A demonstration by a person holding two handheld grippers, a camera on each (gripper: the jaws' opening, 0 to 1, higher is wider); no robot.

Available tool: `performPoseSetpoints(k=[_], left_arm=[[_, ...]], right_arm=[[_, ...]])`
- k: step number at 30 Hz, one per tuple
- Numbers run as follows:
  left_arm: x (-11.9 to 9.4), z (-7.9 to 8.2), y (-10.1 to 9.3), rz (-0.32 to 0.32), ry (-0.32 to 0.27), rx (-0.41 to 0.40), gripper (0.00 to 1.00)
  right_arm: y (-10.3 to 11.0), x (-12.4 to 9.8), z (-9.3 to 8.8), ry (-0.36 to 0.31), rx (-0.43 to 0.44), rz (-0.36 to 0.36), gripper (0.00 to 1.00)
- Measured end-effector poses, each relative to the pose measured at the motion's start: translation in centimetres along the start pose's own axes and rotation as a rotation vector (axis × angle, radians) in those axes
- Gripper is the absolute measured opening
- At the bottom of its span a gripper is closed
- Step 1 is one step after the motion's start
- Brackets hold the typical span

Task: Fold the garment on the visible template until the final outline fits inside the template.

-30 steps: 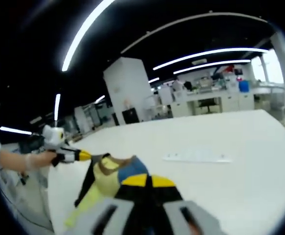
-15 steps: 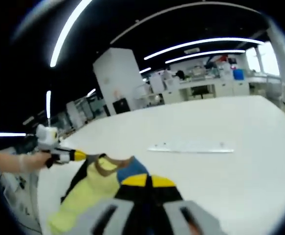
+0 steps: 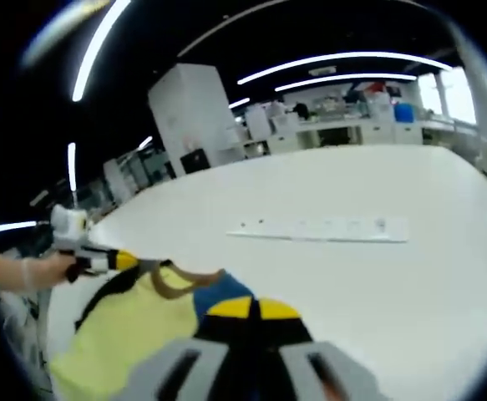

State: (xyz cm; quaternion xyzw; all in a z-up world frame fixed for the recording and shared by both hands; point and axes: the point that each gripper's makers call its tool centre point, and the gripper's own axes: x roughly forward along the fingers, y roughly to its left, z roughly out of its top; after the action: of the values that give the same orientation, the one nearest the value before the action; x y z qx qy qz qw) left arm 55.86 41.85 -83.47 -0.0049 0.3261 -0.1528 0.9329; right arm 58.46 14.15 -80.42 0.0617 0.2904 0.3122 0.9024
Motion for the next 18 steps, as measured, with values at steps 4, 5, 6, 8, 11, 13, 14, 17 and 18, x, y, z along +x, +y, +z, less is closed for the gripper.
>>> performPoseSetpoints(k=[4,5,6,8,11,13,14,17,18], left_arm=[[0.3,-0.3,0.2,0.002,0.006,-0.002,0.00],[0.6,-0.5,0.4,0.001,0.008,-0.004,0.00],[0.6,-0.6,0.4,0.000,0.009,-0.001,0.00],[0.4,-0.5,0.2,-0.003,-0.001,-0.011,0.00],[0.5,-0.3,0.0,-0.004,-0.008,-0.012,0.00],[0.9,-0.2,0.5,-0.003,-0.007,0.007,0.00],[0.9,-0.2,0.5,-0.002,-0.007,0.010,0.00],[0.9,-0.2,0.5,-0.005,-0.009,0.016,0.00],[0.9,-0.2,0.6,-0.006,-0.010,0.015,0.00]], right_arm=[[-0.4,0.9,-0.6,0.022,-0.003,-0.003,0.00],[-0.6,1.1,-0.7,0.028,-0.003,-0.005,0.00],[-0.6,1.3,-0.8,0.032,-0.002,-0.005,0.00],[-0.7,1.4,-1.1,0.041,0.004,-0.009,0.00],[-0.9,1.7,-1.4,0.053,0.002,-0.015,0.00],[-1.1,2.0,-1.6,0.063,-0.006,-0.019,0.00],[-1.2,2.0,-1.6,0.068,-0.009,-0.020,0.00],[-1.2,2.1,-1.8,0.074,-0.011,-0.021,0.00],[-1.1,2.1,-1.9,0.077,-0.013,-0.020,0.00]])
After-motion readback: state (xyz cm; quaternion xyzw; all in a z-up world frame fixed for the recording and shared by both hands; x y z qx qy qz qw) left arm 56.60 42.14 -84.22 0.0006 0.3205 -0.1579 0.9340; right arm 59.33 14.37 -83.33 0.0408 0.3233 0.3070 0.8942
